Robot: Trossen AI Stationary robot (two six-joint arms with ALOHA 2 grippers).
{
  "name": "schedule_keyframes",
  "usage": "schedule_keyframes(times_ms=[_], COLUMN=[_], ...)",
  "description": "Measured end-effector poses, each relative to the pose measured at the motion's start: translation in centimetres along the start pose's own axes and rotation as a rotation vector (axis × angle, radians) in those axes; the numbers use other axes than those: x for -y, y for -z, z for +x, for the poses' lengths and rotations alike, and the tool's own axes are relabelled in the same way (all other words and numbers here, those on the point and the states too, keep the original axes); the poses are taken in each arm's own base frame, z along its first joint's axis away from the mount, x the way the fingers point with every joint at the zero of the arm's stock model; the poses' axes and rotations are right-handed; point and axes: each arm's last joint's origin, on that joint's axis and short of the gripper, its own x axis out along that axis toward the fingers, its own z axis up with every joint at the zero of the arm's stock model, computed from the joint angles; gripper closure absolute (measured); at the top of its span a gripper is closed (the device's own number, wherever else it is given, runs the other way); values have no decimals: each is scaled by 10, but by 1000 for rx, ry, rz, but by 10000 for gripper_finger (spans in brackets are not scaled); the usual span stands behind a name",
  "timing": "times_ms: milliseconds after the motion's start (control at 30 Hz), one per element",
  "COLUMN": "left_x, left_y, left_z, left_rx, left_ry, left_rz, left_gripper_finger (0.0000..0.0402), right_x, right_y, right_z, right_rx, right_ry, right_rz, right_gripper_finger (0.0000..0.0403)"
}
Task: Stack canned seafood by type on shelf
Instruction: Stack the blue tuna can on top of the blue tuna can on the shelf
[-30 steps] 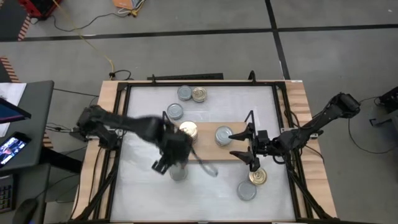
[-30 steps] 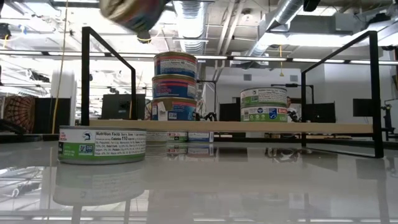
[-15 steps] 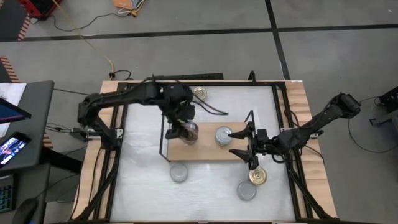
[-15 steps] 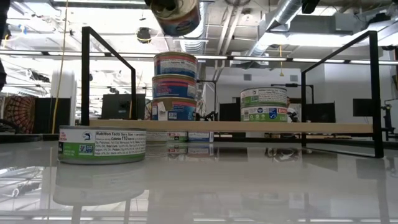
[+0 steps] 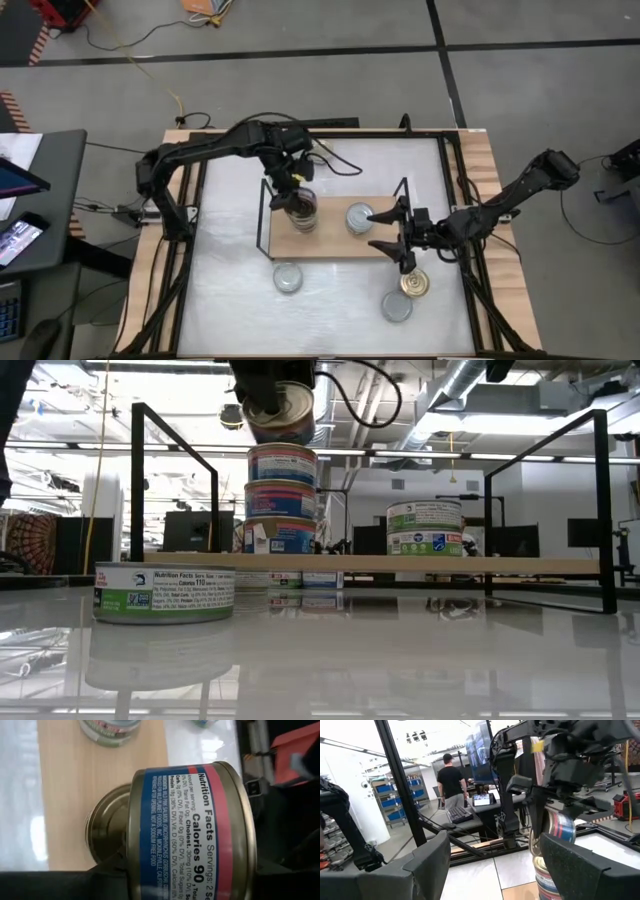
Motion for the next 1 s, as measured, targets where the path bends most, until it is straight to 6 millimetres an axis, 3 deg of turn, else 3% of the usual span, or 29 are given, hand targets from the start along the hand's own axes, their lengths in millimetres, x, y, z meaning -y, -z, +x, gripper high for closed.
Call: schedule_keyframes(times_ms=[267, 667, 1000], left_x=[-14, -21, -29], left_y=[5, 12, 14], left_z=[5, 15, 12], left_rx=[-5, -4, -8], left_ry=[83, 148, 99], left_rz=[-69, -128, -179], left_gripper_finger=[224, 222, 174], right_x=[0, 0, 0], right_y=[0, -1, -1], right_z=[0, 0, 0], right_rx=[3, 9, 9], right_ry=[-1, -2, -2], right_rz=[0, -8, -11], right_gripper_finger=[74, 74, 74])
